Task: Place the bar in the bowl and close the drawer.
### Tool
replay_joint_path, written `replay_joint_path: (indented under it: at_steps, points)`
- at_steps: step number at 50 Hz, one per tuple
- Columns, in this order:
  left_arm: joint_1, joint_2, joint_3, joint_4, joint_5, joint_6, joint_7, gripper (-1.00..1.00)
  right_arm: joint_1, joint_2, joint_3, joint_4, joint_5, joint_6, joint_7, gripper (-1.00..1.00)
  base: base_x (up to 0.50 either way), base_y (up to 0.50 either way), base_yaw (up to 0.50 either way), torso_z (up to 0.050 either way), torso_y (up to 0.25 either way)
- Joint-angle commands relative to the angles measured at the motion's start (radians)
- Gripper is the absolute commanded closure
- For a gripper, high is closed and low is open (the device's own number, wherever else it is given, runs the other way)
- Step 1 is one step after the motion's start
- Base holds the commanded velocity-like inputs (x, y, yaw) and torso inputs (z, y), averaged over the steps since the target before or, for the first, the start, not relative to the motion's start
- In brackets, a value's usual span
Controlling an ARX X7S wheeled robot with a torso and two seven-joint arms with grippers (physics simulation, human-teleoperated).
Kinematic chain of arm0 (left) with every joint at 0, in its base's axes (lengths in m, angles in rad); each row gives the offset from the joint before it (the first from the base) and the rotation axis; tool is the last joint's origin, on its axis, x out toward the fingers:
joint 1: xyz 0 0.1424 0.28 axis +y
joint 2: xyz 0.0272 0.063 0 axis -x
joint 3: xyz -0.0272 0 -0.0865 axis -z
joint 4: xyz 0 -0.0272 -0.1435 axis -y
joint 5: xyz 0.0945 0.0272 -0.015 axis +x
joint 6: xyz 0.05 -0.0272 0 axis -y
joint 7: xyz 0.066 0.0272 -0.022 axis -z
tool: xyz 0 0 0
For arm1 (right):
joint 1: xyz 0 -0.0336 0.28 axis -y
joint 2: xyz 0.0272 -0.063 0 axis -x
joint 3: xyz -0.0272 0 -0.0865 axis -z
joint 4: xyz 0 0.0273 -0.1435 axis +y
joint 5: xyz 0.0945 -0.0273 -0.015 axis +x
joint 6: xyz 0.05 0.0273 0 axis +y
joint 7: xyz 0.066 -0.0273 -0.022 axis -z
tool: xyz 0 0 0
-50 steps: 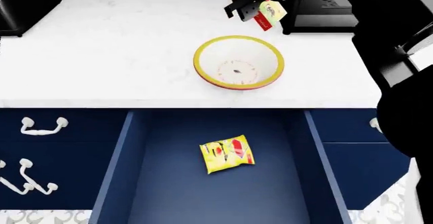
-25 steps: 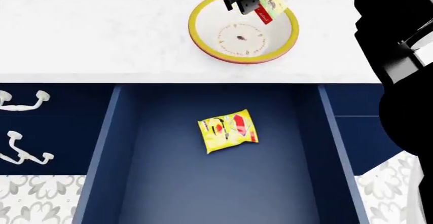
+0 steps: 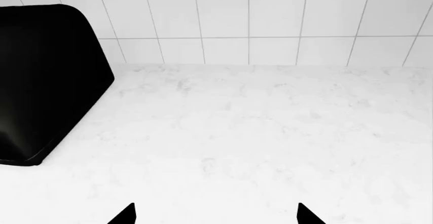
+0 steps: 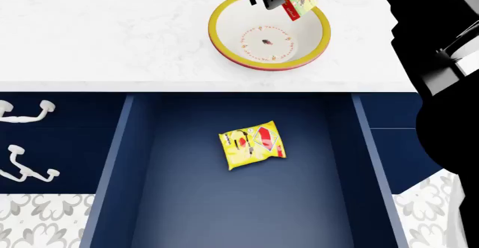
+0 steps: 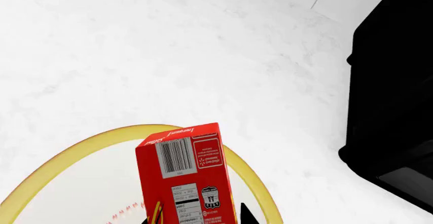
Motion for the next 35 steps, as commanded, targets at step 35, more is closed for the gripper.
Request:
replay_joint_path:
  at_steps: [35]
  points:
    - [0.003, -0.015, 0.001, 0.031, 0.011, -0.018, -0.001, -1.0, -0.077, 0.0, -0.021, -0.013, 0.066, -0.073, 0.086, 1.0, 0.0, 0.0, 0.0, 0.0, 0.0]
